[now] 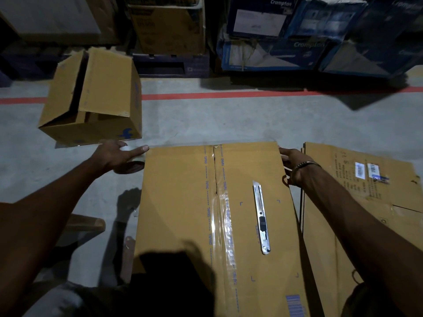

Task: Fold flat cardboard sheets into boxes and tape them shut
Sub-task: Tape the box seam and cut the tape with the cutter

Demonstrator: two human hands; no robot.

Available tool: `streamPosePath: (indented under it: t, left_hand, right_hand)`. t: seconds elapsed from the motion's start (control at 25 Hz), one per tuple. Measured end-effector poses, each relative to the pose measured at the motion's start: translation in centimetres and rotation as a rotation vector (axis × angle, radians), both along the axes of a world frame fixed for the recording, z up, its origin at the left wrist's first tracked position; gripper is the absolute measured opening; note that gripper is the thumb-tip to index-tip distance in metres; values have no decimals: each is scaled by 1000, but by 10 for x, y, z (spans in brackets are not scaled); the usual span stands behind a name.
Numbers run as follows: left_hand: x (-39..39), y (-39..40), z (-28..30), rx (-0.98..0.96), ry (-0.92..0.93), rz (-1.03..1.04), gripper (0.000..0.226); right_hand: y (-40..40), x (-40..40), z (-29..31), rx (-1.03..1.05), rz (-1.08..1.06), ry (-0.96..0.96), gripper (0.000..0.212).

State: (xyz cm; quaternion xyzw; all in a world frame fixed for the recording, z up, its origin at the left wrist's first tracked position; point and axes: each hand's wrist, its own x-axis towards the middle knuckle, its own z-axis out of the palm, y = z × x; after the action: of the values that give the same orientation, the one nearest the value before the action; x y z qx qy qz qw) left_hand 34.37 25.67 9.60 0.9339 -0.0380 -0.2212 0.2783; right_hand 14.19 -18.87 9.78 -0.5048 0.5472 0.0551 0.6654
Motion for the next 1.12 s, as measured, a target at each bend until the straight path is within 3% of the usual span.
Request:
streamPosePath:
  t: [0.08, 0.12, 0.24, 0.32, 0.48, 0.6, 0.68, 0.8, 0.92, 1.12]
  left_hand:
    - [-1, -1, 3, -3, 15, 8, 78]
    - [-1, -2, 2, 1, 3, -1, 78]
    - [-7, -4, 3, 66, -39, -56, 77]
    - [-9, -3, 1, 77, -36, -70, 82]
    - [-7, 3, -4, 59, -63, -68, 89]
    - [-6, 4, -7, 72, -79, -78, 85]
    - [-3, 6, -9, 103, -61, -99, 99]
    - [2, 8, -16, 98, -63, -94, 126]
    - [-2, 4, -13, 95, -77, -69, 115]
    - [6, 8, -21, 78, -39, -32, 133]
  right_hand:
    - [0, -4, 0, -184, 8, 84, 65]
    - [-1, -5, 1, -407, 10, 91, 71]
    - [20, 4, 12, -1106, 245, -166, 41]
    - [65, 16, 25, -1298, 383, -376, 24]
    - [190, 45, 18, -1322, 750, -629, 22]
    - [262, 76, 15, -1281, 976, -559, 32]
    - [283, 93, 13, -1274, 1031, -490, 38]
    - [287, 105, 6, -1267, 1094, -390, 40]
    - [272, 102, 3, -1294, 1152, -401, 41]
    - [201, 88, 4, -1282, 1237, -315, 42]
